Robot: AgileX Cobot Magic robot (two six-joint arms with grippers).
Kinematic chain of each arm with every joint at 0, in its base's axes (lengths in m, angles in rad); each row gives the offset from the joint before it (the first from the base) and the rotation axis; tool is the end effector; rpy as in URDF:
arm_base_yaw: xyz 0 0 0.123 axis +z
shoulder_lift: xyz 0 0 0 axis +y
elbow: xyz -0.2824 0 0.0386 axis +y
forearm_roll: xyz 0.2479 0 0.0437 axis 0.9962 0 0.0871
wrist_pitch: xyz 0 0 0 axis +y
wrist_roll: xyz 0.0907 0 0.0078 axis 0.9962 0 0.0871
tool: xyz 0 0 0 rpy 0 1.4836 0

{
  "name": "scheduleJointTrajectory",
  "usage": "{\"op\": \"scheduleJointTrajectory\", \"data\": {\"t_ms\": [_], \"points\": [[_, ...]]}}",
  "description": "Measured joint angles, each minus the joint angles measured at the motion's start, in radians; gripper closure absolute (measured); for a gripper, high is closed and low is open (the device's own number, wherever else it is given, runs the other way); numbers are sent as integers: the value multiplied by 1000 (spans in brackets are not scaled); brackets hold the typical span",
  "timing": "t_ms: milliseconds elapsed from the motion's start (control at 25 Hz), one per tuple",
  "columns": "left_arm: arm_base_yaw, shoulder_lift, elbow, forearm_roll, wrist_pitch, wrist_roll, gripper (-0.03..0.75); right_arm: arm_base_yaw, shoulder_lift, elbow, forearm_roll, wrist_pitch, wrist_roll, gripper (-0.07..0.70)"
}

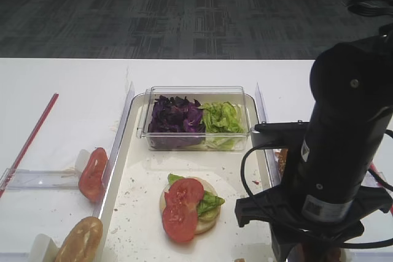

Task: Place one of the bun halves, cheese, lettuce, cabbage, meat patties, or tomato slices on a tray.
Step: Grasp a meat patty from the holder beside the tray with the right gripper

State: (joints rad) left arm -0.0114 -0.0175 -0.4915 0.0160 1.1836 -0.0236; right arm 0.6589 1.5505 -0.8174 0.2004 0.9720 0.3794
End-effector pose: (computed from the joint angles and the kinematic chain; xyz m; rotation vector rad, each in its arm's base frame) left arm -0.0121 0.0015 0.2651 -0.0152 2.1580 -0.0008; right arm 0.1828 0.1605 0.1830 0.2445 -3.0050 -0.1784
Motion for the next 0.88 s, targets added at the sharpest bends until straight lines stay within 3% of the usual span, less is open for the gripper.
{"op": "scheduleJointTrajectory", "data": {"t_ms": [880], "points": [[0, 0, 0, 0, 0, 0, 99, 0, 25, -4, -21, -26, -2, 218]]}}
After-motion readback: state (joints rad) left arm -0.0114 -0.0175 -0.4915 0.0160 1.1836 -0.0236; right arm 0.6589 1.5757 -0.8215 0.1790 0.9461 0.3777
